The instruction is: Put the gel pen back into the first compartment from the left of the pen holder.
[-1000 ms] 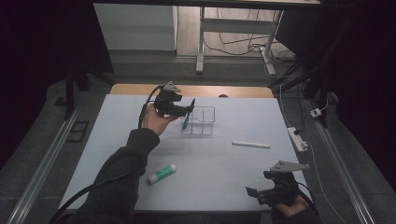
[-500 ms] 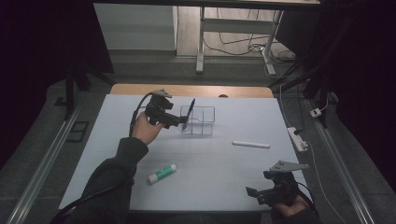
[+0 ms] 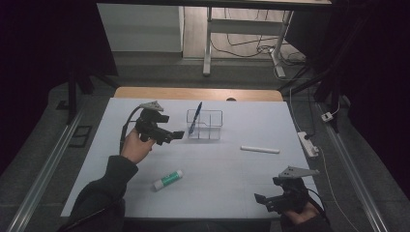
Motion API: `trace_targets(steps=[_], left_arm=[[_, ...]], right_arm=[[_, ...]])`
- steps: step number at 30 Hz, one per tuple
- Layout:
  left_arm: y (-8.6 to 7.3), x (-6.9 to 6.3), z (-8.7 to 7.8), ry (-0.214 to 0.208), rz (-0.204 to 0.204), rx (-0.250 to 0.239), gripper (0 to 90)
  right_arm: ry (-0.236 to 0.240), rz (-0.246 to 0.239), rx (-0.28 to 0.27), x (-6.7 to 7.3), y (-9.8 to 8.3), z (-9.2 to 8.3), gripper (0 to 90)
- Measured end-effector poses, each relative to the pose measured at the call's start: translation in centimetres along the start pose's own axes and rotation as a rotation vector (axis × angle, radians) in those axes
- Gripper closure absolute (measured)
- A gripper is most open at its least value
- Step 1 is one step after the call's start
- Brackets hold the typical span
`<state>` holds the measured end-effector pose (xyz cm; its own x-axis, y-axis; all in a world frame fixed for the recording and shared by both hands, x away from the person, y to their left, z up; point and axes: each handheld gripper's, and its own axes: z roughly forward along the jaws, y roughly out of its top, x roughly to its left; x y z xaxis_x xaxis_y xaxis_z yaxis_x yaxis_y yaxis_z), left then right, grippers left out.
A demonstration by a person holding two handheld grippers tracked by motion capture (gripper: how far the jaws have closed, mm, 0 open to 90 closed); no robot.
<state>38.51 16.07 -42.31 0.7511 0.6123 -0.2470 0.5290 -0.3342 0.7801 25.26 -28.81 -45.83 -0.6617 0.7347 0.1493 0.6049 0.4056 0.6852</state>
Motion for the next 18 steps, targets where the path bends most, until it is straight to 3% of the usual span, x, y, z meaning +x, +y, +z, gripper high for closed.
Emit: trace_targets(steps=[4, 12, 18], left_arm=[[-1.5, -0.5, -1.1, -0.015, -0.015, -0.015, 0.0], [-4.6, -1.6, -3.0, 0.003, -0.026, 0.015, 0.0], [-7.5, -3.1, -5.1, 0.015, -0.058, -0.014, 0.0]], right_arm=[[-0.003, 0.000, -0.001, 0.0, 0.0, 0.0, 3.6], [-0.010, -0.004, -0.008, 0.1, 0.0, -0.1, 3.3], [-0.011, -0.005, -0.015, 0.1, 0.0, -0.2, 3.2]])
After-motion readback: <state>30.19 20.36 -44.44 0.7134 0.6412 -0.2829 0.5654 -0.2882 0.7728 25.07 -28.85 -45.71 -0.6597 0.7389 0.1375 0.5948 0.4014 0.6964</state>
